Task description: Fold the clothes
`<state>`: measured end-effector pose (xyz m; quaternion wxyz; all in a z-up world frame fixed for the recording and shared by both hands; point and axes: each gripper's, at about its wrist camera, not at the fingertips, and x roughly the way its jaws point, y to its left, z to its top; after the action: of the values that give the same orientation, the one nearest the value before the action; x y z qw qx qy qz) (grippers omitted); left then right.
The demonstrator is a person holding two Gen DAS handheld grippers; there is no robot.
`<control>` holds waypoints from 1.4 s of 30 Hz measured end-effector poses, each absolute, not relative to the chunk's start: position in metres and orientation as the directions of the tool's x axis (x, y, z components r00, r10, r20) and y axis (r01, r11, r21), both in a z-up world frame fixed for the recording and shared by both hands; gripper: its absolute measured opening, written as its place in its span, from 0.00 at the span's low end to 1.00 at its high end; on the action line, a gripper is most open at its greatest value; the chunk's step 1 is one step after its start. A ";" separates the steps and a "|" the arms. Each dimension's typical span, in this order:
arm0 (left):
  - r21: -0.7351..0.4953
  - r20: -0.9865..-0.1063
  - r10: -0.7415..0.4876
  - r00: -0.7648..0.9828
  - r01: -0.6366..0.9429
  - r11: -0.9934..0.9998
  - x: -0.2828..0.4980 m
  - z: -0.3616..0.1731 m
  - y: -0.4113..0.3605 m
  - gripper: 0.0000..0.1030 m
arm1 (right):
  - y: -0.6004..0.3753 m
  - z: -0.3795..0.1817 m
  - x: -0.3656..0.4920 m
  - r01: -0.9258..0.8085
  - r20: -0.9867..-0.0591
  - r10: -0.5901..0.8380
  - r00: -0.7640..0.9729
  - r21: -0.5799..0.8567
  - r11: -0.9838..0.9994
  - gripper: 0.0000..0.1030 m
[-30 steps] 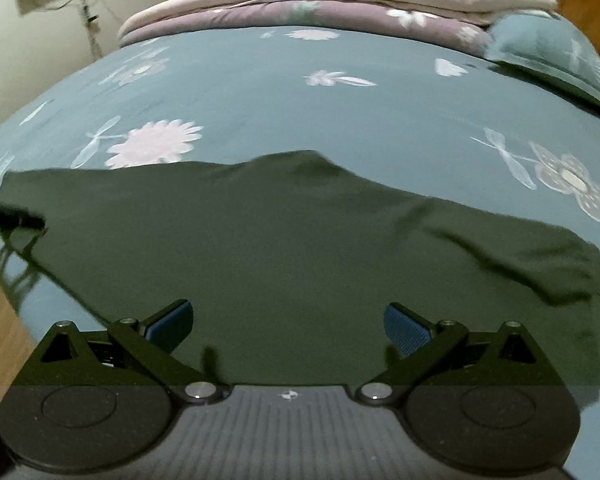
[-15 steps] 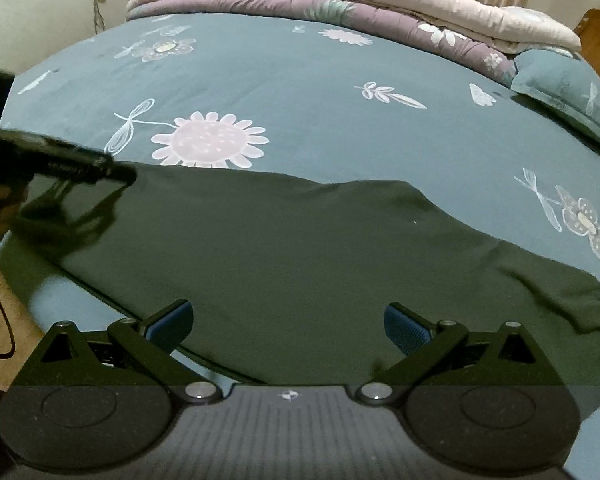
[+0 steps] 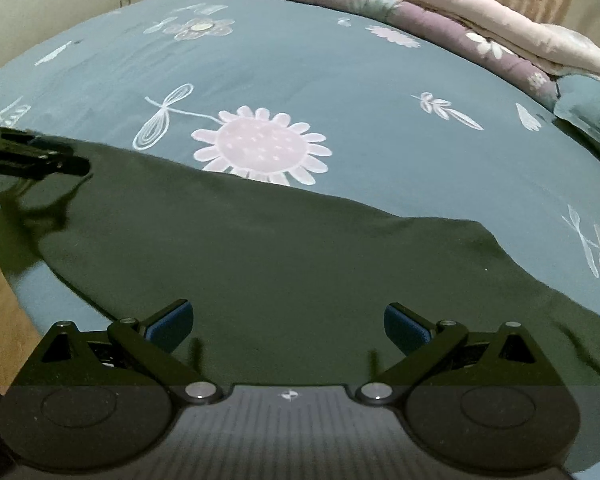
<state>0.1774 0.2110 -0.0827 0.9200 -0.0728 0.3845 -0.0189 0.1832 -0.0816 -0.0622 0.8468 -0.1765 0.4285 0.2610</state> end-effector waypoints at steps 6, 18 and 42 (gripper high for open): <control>-0.179 -0.661 -0.114 0.742 -0.009 0.984 0.175 -0.068 0.212 0.58 | -0.076 -0.060 0.184 -0.598 -0.823 0.275 0.497 -0.095 0.796 1.00; -0.126 -0.706 0.057 0.706 -0.205 0.971 0.126 -0.082 0.257 0.61 | -0.056 -0.071 0.197 -0.646 -0.838 0.309 0.451 -0.067 0.761 1.00; -0.416 -0.697 -0.234 0.678 -0.116 0.902 0.098 -0.084 0.282 0.61 | -0.057 -0.089 0.203 -0.626 -0.870 0.300 0.392 -0.013 0.779 1.00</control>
<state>0.0984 0.2821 -0.0839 0.8895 -0.2189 0.3998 -0.0329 0.2033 -0.0567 -0.0888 0.8161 -0.1727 0.4730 0.2837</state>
